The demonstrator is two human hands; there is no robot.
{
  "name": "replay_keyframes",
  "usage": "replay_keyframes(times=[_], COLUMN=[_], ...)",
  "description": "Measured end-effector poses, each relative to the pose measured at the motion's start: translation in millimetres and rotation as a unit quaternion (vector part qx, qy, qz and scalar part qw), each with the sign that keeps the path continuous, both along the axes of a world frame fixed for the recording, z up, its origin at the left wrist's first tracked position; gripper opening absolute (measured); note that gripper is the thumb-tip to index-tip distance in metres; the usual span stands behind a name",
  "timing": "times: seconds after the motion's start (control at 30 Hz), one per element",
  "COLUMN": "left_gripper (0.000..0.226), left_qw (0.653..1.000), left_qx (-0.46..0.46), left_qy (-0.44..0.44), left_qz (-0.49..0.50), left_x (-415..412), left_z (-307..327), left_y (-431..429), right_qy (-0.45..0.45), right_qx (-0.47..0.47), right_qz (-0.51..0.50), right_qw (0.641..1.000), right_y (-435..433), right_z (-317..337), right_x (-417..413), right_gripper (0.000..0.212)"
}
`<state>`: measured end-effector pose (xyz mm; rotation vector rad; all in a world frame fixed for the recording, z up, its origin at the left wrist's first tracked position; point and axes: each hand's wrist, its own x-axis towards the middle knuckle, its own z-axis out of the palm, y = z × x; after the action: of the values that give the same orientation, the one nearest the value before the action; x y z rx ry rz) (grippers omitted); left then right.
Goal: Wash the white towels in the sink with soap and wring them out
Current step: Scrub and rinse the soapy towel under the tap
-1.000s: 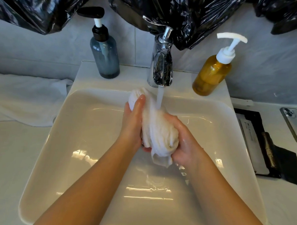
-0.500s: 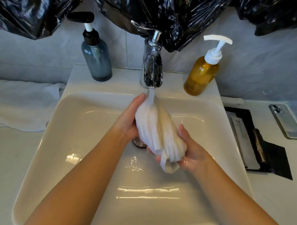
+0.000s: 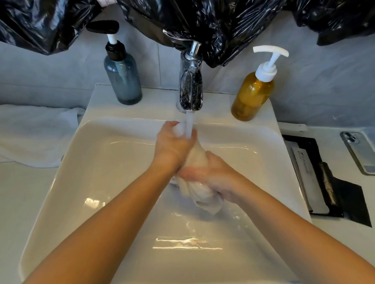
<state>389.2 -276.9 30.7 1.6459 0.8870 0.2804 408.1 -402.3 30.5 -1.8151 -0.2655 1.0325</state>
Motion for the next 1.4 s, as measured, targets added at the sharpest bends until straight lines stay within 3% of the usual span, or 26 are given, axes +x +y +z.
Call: replay_keyframes(times=[0.13, 0.2, 0.27, 0.33, 0.43, 0.57, 0.63, 0.77, 0.9, 1.03, 1.1, 1.17, 1.3, 1.4], left_gripper=[0.052, 0.063, 0.059, 0.050, 0.034, 0.051, 0.044, 0.020, 0.008, 0.004, 0.005, 0.014, 0.023, 0.061], left_qw=[0.998, 0.997, 0.992, 0.963, 0.918, 0.833, 0.850, 0.944, 0.990, 0.998, 0.996, 0.997, 0.996, 0.982], left_qx=[0.006, -0.026, -0.108, -0.232, -0.326, -0.445, -0.422, -0.283, -0.124, 0.048, 0.092, 0.081, -0.052, -0.161], left_qy=[-0.028, -0.047, -0.068, -0.126, -0.191, -0.257, -0.237, -0.129, -0.051, -0.025, -0.014, 0.000, -0.071, -0.094], left_qz=[0.054, 0.063, 0.024, -0.045, -0.123, -0.205, -0.207, -0.114, -0.046, -0.025, -0.014, 0.003, 0.012, -0.023], left_x=[-1.2, -6.5, -11.6, -18.1, -24.8, -20.0, -13.7, -0.4, 3.9, -1.6, -4.4, -5.1, -10.6, -21.7], left_z=[13.0, 16.9, 17.1, 15.6, 6.4, -3.2, 1.4, 11.5, 15.9, 10.0, 8.7, 9.9, 15.2, 13.3], left_y=[4.7, 3.6, 7.0, 19.0, 32.7, 29.7, 28.1, 14.8, 5.3, -3.0, -3.5, 2.8, 16.2, 20.3], right_qy=[0.020, 0.048, 0.058, 0.092, 0.190, 0.361, 0.349, 0.254, 0.155, 0.084, 0.068, 0.060, 0.071, 0.086], right_qx=[0.026, 0.045, 0.060, 0.082, 0.159, 0.178, 0.173, 0.109, 0.062, 0.027, 0.010, -0.004, 0.013, 0.058], right_qz=[0.010, 0.017, 0.019, 0.011, 0.025, 0.063, 0.075, 0.086, 0.065, 0.053, 0.045, 0.043, 0.045, 0.031], right_qw=[0.999, 0.998, 0.996, 0.992, 0.968, 0.913, 0.918, 0.957, 0.984, 0.995, 0.997, 0.997, 0.996, 0.994], right_y=[-6.7, -14.2, -20.5, -24.6, -30.5, -33.7, -36.7, -31.8, -22.2, -14.8, -8.7, -4.1, -1.5, -0.5], right_z=[5.5, 6.0, 7.2, 9.3, 11.0, 2.2, -2.7, 4.8, 15.1, 10.4, 8.3, 8.3, 14.8, 15.4], right_x=[7.2, 6.3, 2.8, 1.4, 5.3, 9.7, 11.8, 6.4, -4.6, -10.2, -10.8, -8.9, -5.6, -6.5], right_gripper=[0.068, 0.081, 0.079, 0.069, 0.050, 0.081, 0.086, 0.093, 0.034, 0.018, 0.016, 0.023, 0.023, 0.016])
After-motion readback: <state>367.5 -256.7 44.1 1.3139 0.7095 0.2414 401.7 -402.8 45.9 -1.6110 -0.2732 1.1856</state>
